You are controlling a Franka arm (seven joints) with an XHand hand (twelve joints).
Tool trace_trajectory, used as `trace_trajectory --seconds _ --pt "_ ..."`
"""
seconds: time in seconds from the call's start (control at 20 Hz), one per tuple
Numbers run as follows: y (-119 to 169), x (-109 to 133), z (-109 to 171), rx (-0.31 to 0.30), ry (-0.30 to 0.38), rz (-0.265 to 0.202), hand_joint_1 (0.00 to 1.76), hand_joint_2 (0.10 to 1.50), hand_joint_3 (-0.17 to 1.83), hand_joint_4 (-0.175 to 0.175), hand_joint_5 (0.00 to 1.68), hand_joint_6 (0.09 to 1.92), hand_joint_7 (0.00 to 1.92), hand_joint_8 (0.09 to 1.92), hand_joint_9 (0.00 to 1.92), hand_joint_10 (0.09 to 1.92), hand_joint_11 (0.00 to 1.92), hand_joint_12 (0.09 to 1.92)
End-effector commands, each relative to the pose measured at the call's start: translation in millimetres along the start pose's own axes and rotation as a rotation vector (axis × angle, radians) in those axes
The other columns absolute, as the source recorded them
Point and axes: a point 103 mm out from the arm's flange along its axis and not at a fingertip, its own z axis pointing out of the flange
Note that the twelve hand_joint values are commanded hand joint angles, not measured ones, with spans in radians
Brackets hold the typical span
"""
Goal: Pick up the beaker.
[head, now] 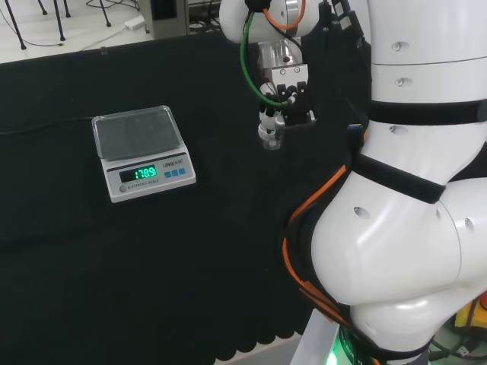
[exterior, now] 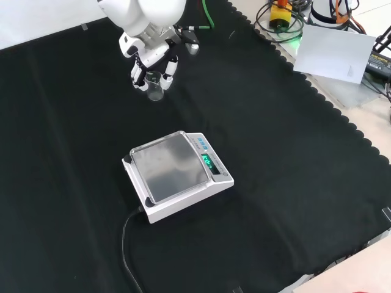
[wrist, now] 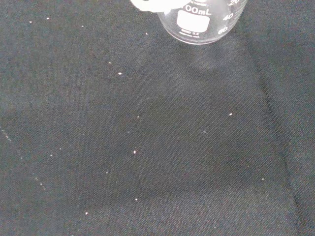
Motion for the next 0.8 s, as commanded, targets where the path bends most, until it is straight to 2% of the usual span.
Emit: trace_trajectory --seconds 0.05,0.35,0.5,0.8 --pt "-7.3 3.9 -16.9 0.015 -0.009 -0.025 1.26 1.18 -0.17 -0.127 0.65 1.1 0.51 0.8 0.87 0.9 0.89 1.06" --pt "-16.9 9.8 -40.7 0.072 -0.055 -0.056 1.26 1.19 -0.17 -0.124 0.68 1.1 0.56 0.82 0.88 0.92 0.9 1.05" --pt "-22.7 12.3 -53.0 0.073 -0.07 -0.062 1.15 1.23 -0.1 -0.167 0.78 1.24 0.57 0.86 0.88 0.96 0.9 1.06" --pt "-38.4 18.7 -74.1 0.051 -0.091 -0.08 1.12 1.23 -0.08 -0.175 0.81 1.26 0.59 0.89 0.89 0.98 0.89 1.06"
